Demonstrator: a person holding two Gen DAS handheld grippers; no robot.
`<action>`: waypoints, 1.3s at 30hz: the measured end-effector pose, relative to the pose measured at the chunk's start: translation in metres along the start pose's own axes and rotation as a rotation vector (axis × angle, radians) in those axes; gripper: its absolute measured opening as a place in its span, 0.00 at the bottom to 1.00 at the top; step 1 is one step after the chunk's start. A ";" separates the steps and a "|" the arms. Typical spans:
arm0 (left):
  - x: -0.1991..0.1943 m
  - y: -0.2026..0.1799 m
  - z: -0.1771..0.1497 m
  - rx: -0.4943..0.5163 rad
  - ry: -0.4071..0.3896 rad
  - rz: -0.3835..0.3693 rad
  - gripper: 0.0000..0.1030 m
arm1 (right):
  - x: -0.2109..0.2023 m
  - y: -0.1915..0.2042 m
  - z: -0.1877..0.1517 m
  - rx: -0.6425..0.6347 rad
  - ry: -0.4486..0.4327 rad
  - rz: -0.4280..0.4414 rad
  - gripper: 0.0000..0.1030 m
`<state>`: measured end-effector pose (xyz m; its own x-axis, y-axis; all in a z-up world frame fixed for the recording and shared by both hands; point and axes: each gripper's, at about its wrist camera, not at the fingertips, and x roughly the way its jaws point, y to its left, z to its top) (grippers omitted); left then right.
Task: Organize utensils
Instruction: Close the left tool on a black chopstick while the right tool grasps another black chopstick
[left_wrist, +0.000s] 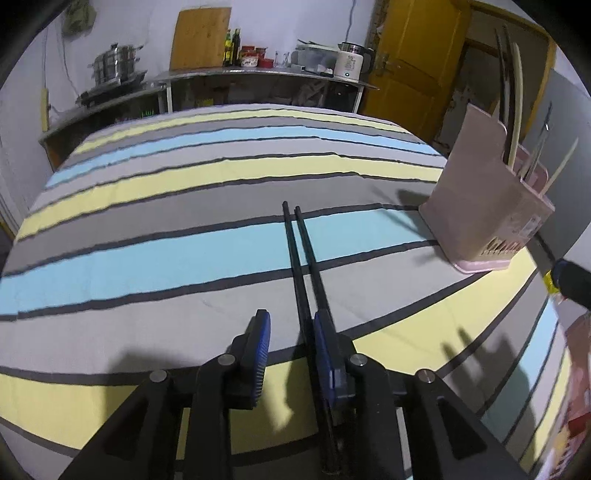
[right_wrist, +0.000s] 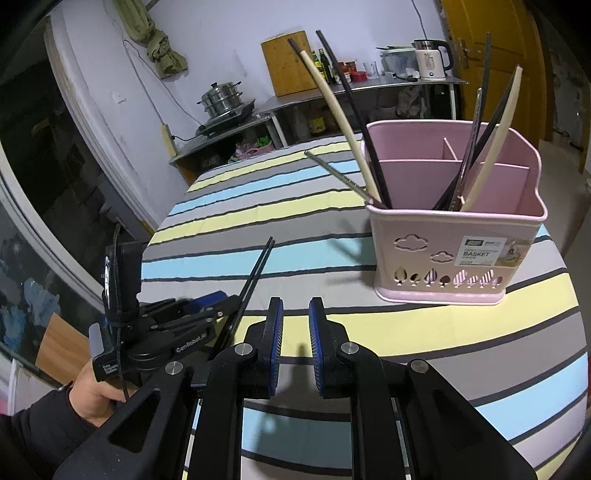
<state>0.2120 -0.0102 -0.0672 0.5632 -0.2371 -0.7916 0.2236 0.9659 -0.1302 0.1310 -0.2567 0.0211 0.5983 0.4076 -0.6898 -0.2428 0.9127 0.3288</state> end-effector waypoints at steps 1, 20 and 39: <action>0.000 -0.004 -0.001 0.025 -0.003 0.026 0.22 | 0.001 0.001 0.000 -0.002 0.003 0.000 0.14; -0.039 0.073 -0.033 -0.209 0.002 0.096 0.06 | 0.083 0.028 0.004 -0.037 0.112 0.044 0.14; -0.003 0.077 0.015 -0.083 0.038 0.088 0.08 | 0.159 0.052 0.018 -0.095 0.206 -0.052 0.14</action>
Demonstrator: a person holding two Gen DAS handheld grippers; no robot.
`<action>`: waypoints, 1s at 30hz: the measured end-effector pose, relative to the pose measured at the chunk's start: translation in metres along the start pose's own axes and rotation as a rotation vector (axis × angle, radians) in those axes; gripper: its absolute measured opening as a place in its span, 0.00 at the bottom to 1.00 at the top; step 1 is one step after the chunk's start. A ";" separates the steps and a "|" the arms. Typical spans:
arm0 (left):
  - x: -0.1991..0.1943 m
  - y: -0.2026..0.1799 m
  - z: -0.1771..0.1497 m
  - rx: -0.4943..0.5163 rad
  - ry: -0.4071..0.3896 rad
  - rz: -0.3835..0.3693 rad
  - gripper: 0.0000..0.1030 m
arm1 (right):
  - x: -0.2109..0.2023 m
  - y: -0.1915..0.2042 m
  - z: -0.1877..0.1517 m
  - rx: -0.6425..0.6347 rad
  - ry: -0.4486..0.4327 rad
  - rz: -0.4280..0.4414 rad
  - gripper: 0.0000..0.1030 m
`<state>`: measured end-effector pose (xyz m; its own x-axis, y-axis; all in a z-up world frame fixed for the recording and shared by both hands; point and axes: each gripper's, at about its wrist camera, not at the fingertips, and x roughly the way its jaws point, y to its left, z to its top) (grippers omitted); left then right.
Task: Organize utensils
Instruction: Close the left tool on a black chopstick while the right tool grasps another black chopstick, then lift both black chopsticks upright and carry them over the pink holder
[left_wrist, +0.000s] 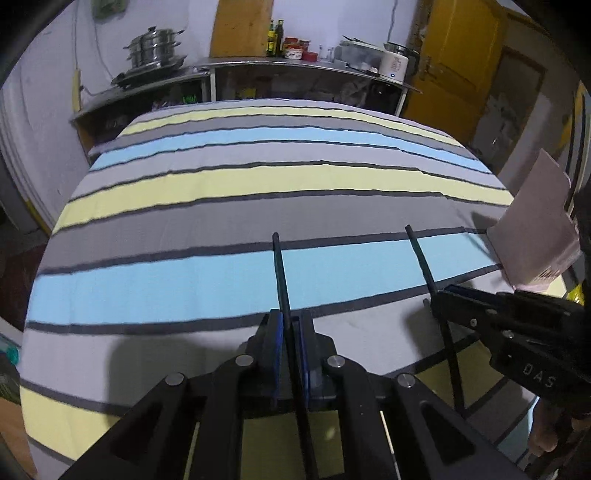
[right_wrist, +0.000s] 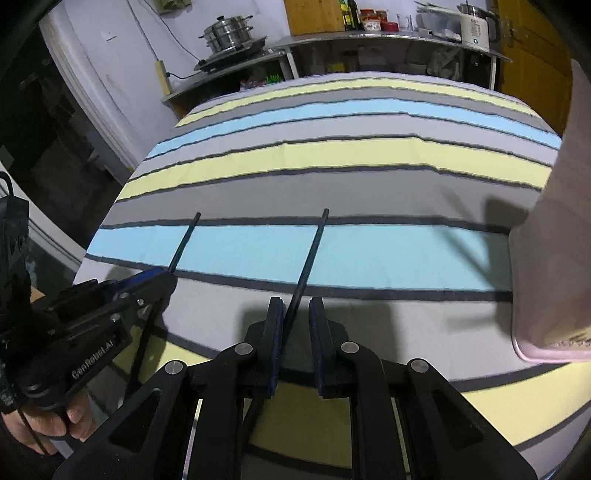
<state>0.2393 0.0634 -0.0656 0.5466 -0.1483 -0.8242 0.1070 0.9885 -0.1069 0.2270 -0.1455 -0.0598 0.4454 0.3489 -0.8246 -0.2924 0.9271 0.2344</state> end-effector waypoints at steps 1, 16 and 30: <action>0.001 -0.001 0.001 0.012 -0.002 0.006 0.08 | 0.001 0.002 0.001 -0.011 0.000 -0.014 0.14; -0.011 0.002 0.006 -0.004 -0.032 -0.001 0.04 | -0.015 0.009 0.009 -0.031 -0.026 0.011 0.06; -0.108 -0.005 0.019 -0.026 -0.197 -0.114 0.04 | -0.106 0.011 0.013 -0.031 -0.200 0.103 0.05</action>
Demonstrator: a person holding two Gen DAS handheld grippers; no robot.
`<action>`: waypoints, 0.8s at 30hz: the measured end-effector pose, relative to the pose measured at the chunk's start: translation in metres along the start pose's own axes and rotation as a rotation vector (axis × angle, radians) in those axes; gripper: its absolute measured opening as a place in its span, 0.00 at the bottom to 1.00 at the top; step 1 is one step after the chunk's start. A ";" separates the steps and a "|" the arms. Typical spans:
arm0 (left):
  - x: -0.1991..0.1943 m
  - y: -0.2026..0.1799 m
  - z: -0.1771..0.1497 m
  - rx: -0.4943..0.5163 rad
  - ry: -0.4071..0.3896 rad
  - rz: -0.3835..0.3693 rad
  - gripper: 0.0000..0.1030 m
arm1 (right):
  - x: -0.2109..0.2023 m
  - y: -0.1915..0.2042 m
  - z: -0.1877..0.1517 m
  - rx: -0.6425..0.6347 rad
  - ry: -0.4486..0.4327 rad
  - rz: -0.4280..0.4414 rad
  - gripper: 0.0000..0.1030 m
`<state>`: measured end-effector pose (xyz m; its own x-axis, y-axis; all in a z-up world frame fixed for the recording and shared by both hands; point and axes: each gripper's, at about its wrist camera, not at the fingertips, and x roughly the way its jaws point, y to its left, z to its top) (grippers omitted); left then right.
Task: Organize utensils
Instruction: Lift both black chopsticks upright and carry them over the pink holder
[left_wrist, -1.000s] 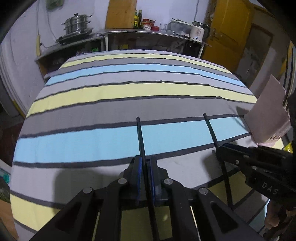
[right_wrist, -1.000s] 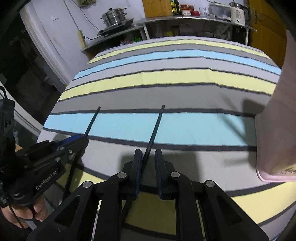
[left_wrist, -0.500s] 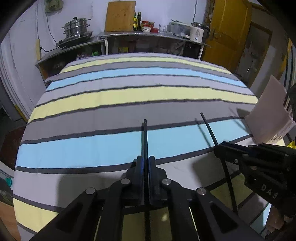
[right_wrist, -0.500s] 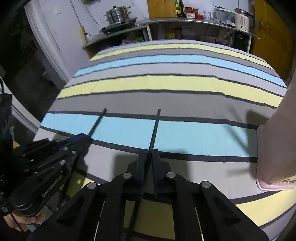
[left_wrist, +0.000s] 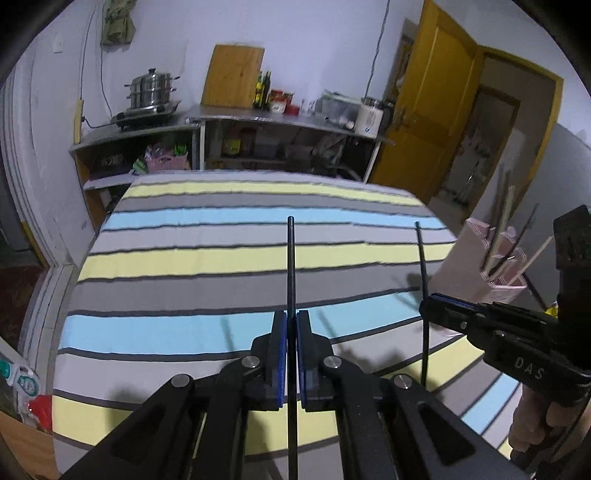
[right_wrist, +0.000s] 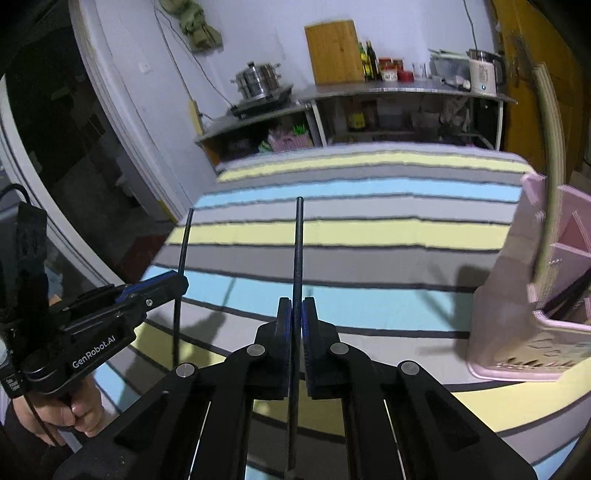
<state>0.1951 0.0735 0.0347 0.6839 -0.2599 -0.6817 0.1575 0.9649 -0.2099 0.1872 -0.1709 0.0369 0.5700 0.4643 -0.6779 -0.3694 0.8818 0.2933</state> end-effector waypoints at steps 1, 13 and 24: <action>-0.004 -0.002 0.002 0.001 -0.006 -0.005 0.04 | -0.007 0.000 0.001 0.002 -0.013 0.003 0.05; -0.048 -0.038 0.019 0.042 -0.072 -0.090 0.04 | -0.068 -0.006 0.004 0.018 -0.120 0.016 0.05; -0.057 -0.069 0.021 0.074 -0.064 -0.142 0.04 | -0.103 -0.020 0.000 0.042 -0.169 -0.006 0.05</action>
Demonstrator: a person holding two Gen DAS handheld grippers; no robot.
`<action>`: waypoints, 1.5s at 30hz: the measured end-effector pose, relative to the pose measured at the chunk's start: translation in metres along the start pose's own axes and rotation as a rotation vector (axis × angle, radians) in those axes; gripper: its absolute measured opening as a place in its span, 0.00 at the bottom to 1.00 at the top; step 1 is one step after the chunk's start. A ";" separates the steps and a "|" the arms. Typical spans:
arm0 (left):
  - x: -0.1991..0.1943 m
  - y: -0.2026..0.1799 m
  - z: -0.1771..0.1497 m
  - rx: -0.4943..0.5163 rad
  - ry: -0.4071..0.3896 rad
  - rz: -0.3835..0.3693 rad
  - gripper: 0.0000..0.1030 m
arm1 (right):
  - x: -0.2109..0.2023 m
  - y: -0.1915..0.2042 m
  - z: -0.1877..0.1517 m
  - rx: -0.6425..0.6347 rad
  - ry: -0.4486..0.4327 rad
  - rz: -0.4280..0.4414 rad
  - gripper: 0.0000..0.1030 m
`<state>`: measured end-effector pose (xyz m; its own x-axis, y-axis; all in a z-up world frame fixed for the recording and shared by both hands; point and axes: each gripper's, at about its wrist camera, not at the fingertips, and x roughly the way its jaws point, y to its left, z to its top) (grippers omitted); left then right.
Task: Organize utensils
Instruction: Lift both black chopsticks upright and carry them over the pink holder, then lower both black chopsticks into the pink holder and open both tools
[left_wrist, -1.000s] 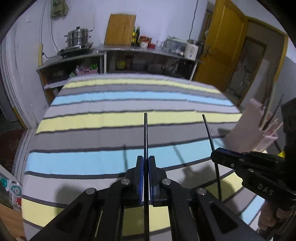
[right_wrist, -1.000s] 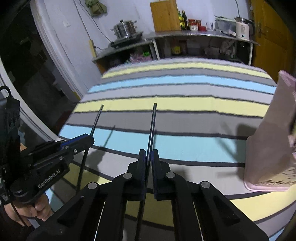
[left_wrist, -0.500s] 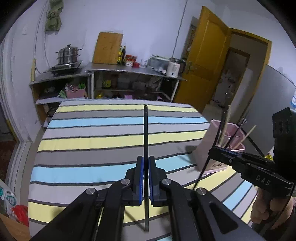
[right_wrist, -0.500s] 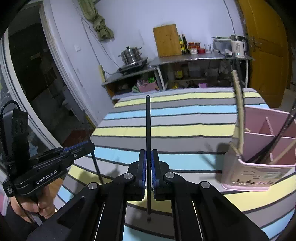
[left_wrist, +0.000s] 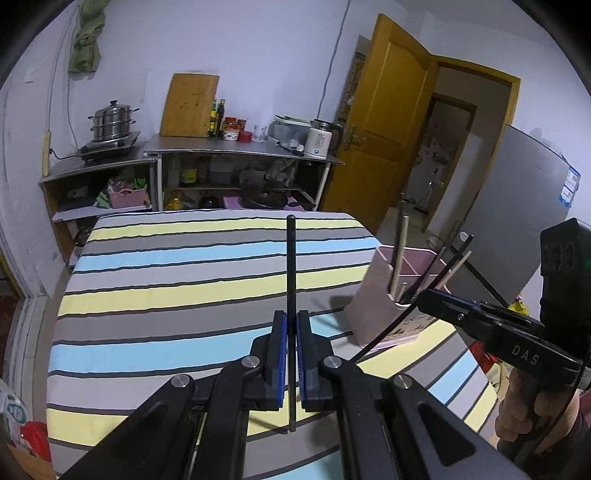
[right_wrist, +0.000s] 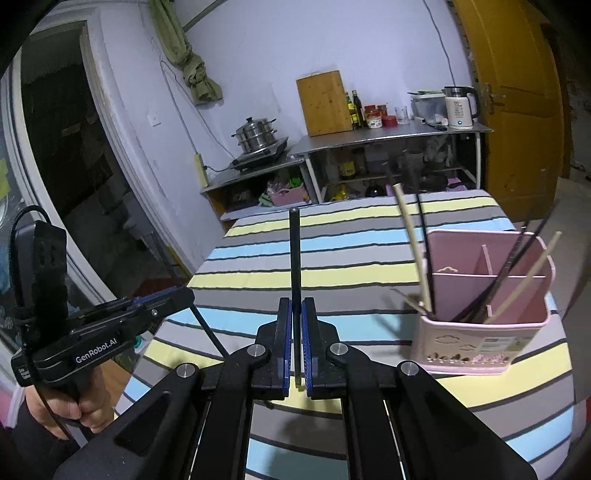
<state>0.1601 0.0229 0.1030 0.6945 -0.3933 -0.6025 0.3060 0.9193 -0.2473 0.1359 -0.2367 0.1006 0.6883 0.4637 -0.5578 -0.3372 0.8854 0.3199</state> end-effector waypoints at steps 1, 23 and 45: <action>0.000 -0.003 0.000 0.002 0.002 -0.005 0.04 | -0.003 -0.002 0.001 0.002 -0.005 -0.005 0.05; 0.020 -0.105 0.072 0.097 -0.045 -0.185 0.04 | -0.093 -0.065 0.037 0.072 -0.180 -0.135 0.05; 0.095 -0.143 0.114 0.118 -0.085 -0.191 0.04 | -0.080 -0.104 0.051 0.109 -0.200 -0.200 0.05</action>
<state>0.2564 -0.1469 0.1680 0.6672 -0.5643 -0.4862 0.5079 0.8221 -0.2571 0.1491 -0.3669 0.1513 0.8506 0.2557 -0.4595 -0.1189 0.9447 0.3055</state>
